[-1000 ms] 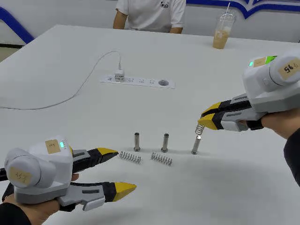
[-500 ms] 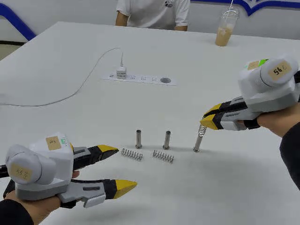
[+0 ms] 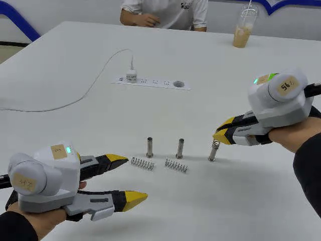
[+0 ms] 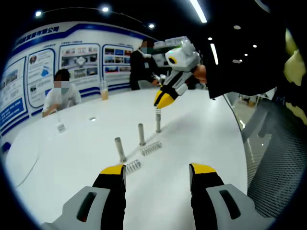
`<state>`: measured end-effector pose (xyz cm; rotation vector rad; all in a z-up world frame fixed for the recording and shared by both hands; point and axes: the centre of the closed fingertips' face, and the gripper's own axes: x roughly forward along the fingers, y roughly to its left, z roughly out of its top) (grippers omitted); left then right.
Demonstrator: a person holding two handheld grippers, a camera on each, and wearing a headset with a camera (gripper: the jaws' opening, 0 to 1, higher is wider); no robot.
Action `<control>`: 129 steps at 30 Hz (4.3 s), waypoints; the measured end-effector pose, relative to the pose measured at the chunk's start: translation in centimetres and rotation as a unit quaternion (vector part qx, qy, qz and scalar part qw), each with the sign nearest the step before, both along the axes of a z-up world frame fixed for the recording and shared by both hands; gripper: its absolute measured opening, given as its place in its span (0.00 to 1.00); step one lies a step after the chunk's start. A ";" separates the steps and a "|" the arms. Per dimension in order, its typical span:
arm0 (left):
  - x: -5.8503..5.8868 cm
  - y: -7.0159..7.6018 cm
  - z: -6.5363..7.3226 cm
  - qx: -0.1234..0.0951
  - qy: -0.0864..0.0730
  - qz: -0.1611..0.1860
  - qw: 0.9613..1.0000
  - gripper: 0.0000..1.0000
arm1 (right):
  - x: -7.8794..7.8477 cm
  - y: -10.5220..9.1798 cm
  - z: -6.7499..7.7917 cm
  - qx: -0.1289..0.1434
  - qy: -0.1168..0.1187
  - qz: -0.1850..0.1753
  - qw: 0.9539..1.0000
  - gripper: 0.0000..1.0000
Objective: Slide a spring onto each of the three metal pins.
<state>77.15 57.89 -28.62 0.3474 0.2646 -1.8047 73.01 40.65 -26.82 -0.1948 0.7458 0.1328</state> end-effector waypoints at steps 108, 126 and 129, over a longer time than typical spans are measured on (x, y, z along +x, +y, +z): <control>-0.8 -0.6 0.1 0.007 -0.010 -0.018 1.000 0.53 | 1.6 7.7 -7.2 0.069 0.031 0.049 0.996 0.11; -2.7 -2.5 -0.4 0.016 -0.055 -0.078 0.995 0.46 | -1.0 11.7 -3.6 0.061 0.066 0.132 0.987 0.11; -3.1 -2.6 -0.5 0.015 -0.063 -0.089 0.994 0.43 | -1.2 12.5 -3.2 0.060 0.074 0.148 0.984 0.11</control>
